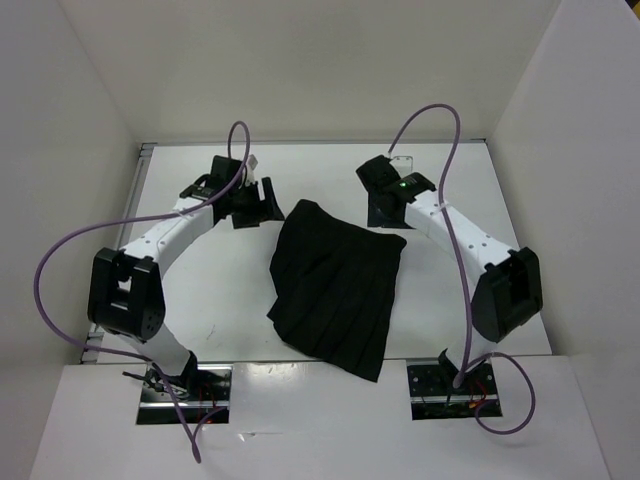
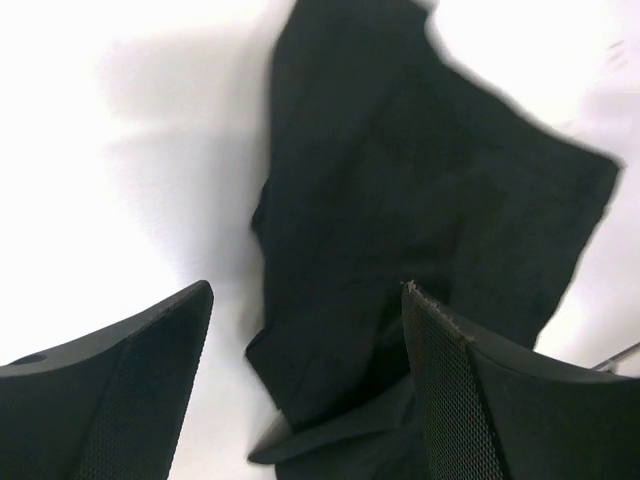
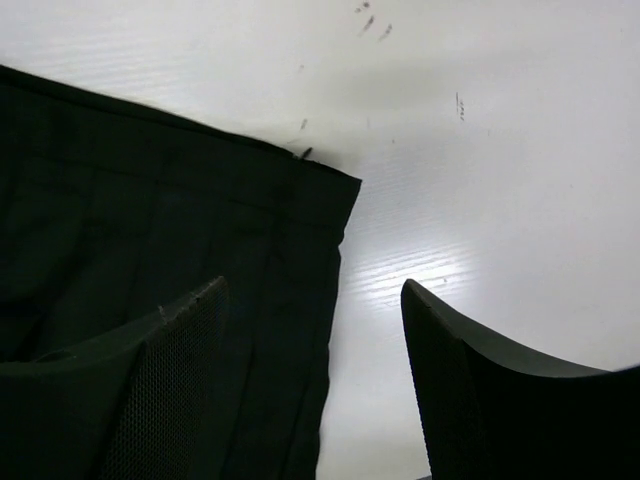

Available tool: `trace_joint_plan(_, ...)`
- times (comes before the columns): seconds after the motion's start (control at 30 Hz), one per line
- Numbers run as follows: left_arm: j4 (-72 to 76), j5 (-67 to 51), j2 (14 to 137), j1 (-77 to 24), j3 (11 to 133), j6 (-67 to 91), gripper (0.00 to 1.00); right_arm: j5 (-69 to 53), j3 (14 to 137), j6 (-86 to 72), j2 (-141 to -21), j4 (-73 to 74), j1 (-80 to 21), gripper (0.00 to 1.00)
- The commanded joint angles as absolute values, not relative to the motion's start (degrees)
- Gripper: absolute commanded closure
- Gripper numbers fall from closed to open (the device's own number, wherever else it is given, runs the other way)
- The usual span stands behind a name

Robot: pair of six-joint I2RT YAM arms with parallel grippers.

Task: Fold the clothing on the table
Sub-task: Flatten the skirt out

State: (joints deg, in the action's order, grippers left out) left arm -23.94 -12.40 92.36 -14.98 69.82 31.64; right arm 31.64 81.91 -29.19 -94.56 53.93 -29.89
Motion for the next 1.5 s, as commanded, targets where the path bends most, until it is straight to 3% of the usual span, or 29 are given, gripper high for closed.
trace_joint_plan(0.0, -18.46, -15.82, 94.74, -15.46, 76.45, 29.45, 0.17, 28.57, 84.46, -30.41, -89.91, 51.59, -30.41, 0.25)
trace_joint_plan(0.33, -14.50, -18.46, 115.38, -16.52, 92.53, 19.96, 0.22, 21.62, 80.60, -33.31, -88.07, 50.45, -30.41, 0.25)
trace_joint_plan(0.53, -14.67, -13.45, 117.41, -19.86, 94.56, 11.44, 0.28, 21.62, 79.45, -34.37, -87.54, 50.98, -30.41, 0.25)
trace_joint_plan(0.63, -16.17, -11.78, 119.53, -21.27, 96.06, 8.88, 0.38, 21.62, 79.45, -34.37, -88.06, 51.50, -30.41, 0.25)
trace_joint_plan(0.8, -16.17, -10.91, 119.53, -23.99, 96.06, 6.69, 0.38, 21.62, 79.98, -34.37, -89.21, 51.50, -30.41, 0.25)
trace_joint_plan(1.0, -16.88, -0.54, 121.99, -27.25, 96.59, 6.15, 0.49, 21.09, 80.51, -34.37, -89.74, 51.50, -30.41, 0.25)
trace_joint_plan(1.17, -16.35, 4.03, 123.22, -29.61, 96.59, 6.68, 0.49, 21.09, 80.51, -33.84, -89.74, 51.50, -30.41, 0.25)
trace_joint_plan(1.47, -15.82, 12.30, 123.75, -31.38, 96.59, 8.44, 0.58, 21.09, 79.98, -33.31, -89.74, 51.50, -30.41, 0.25)
